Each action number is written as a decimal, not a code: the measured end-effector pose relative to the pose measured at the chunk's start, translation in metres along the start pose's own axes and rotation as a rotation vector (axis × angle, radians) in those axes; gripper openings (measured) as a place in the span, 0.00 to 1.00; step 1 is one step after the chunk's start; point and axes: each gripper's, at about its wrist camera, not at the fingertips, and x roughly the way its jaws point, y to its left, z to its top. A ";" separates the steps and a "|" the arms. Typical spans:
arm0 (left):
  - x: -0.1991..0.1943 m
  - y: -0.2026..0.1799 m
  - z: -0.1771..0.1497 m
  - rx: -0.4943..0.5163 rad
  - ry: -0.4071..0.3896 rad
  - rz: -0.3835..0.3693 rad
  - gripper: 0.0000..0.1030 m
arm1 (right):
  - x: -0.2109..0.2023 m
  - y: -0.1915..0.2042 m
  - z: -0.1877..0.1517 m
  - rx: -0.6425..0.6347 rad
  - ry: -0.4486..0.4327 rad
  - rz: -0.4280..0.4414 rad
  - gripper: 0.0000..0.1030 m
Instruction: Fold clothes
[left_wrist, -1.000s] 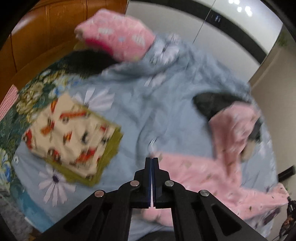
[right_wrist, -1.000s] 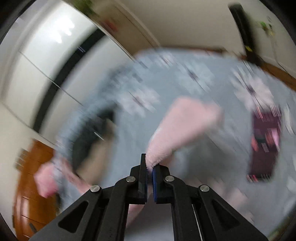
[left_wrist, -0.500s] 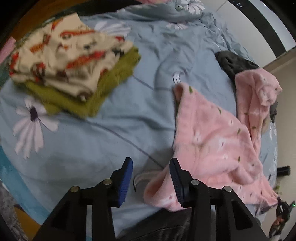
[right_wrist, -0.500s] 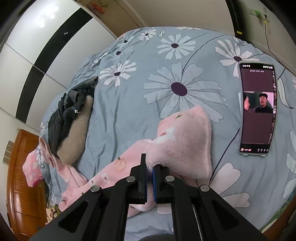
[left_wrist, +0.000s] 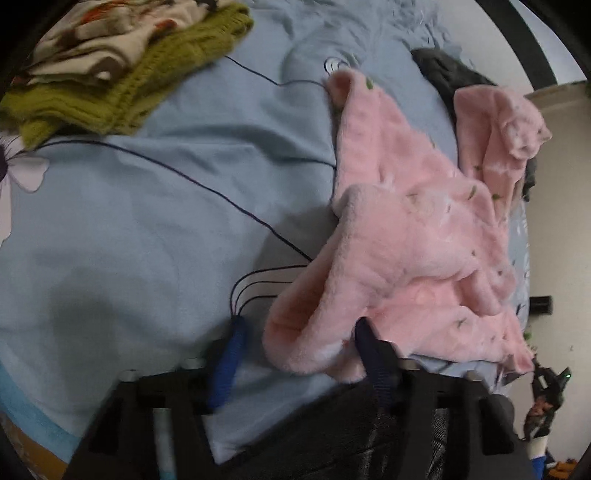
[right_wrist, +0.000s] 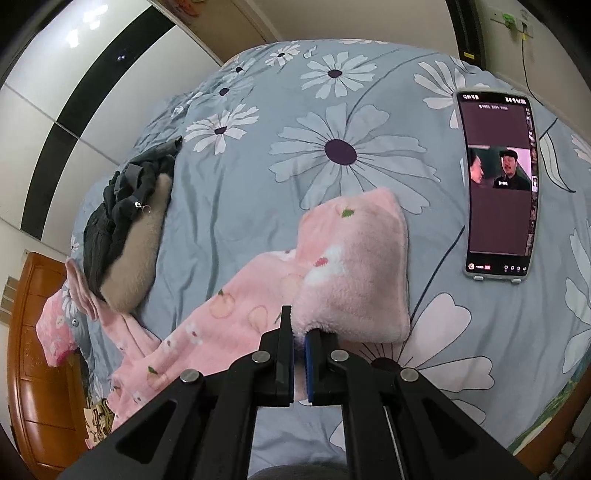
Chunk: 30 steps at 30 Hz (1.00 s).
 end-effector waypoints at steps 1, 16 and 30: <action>-0.002 -0.005 0.002 0.013 -0.010 0.017 0.31 | -0.002 0.002 0.001 -0.009 -0.004 -0.002 0.04; -0.199 -0.117 0.082 0.256 -0.468 0.037 0.16 | -0.094 0.078 0.061 -0.208 -0.283 0.252 0.04; -0.065 0.035 0.023 -0.085 -0.191 0.196 0.16 | 0.052 -0.043 -0.044 -0.081 0.152 -0.059 0.04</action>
